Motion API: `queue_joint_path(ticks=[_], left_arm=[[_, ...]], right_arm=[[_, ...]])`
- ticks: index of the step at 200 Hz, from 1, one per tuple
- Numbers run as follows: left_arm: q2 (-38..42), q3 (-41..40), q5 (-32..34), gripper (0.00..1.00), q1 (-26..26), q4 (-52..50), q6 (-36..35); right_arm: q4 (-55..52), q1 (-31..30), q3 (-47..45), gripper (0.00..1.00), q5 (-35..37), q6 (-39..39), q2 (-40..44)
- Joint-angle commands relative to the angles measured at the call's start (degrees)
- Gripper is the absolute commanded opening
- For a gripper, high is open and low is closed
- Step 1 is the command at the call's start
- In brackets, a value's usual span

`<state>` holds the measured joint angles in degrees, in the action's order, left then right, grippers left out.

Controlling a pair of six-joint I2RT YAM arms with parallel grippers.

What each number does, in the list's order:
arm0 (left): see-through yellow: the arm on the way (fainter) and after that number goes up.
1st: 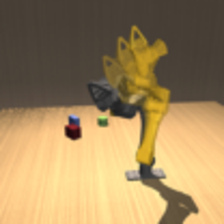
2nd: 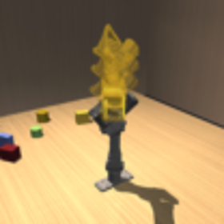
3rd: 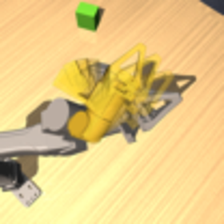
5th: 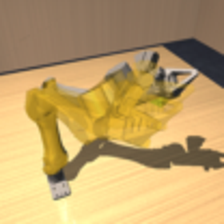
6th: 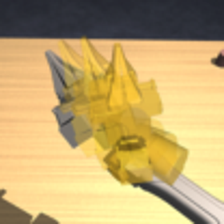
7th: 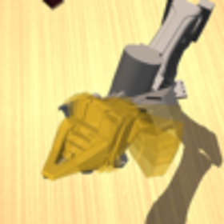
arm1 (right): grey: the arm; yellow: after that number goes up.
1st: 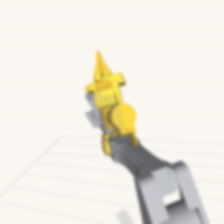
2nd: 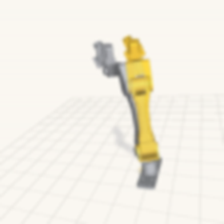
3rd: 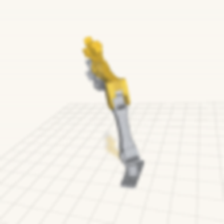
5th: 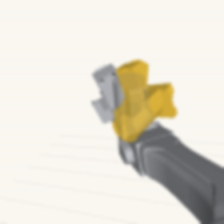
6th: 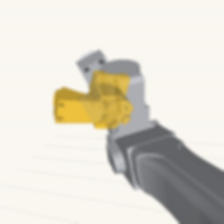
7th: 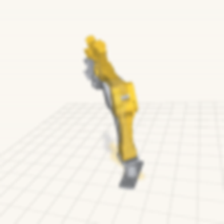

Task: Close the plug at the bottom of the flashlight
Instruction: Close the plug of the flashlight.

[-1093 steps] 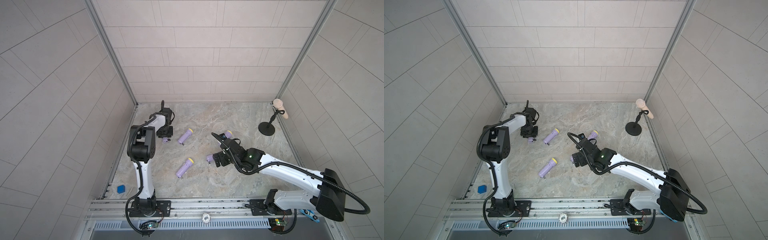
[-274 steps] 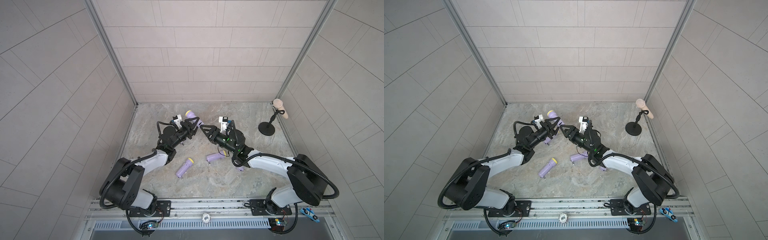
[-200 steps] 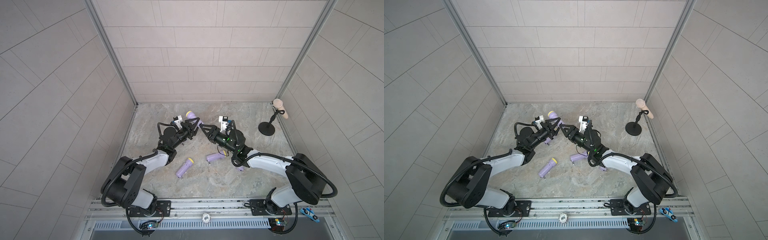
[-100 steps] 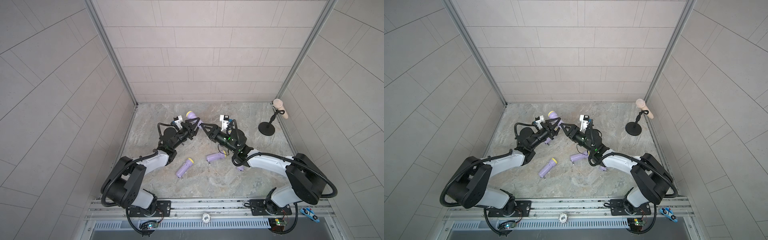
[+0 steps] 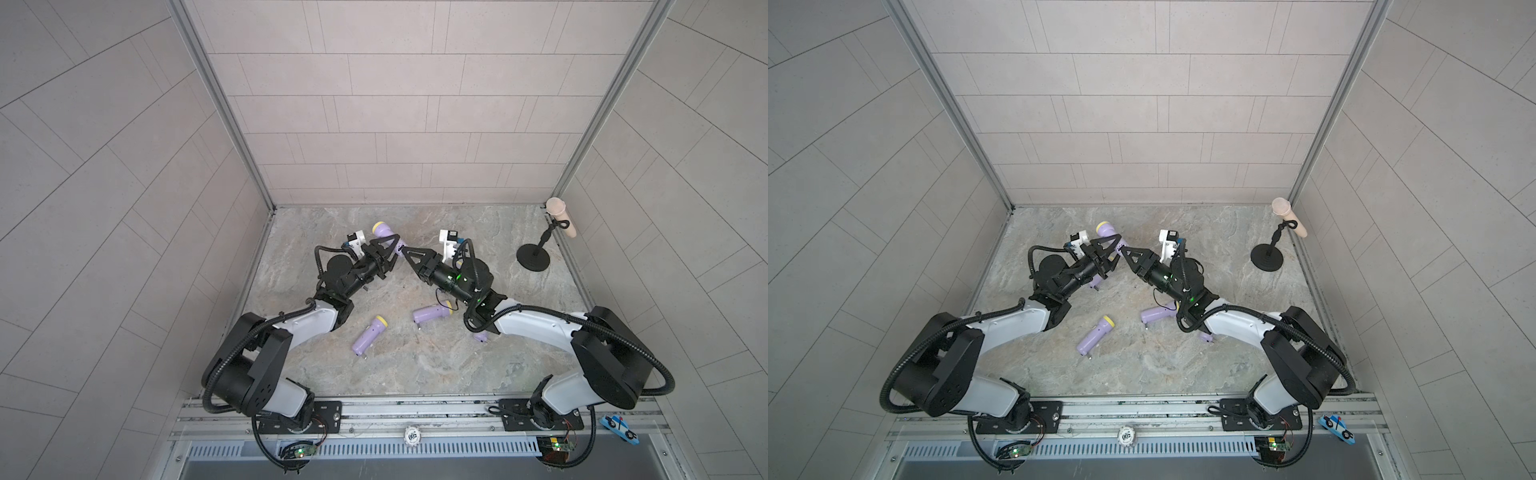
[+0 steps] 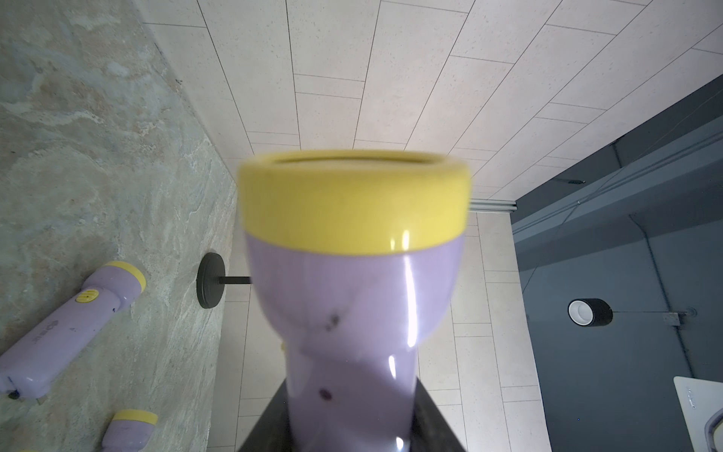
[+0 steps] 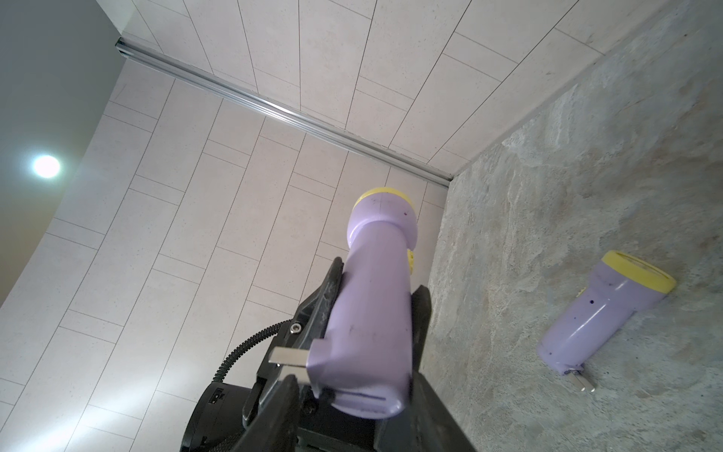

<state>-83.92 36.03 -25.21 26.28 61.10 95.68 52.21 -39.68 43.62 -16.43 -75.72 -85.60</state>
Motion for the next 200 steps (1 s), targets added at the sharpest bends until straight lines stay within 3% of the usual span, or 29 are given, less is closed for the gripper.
queue_joint_path(ticks=[1,200], left_arm=[[-0.6,0.2,-0.5,0.00,0.4,3.3,1.8],[-1.1,-1.3,-0.4,0.00,1.0,6.8,3.7]], right_arm=[[3.0,0.1,-0.2,0.47,-1.1,-1.0,-0.4],[4.0,0.2,-0.1,0.37,-0.3,-0.7,-0.9]])
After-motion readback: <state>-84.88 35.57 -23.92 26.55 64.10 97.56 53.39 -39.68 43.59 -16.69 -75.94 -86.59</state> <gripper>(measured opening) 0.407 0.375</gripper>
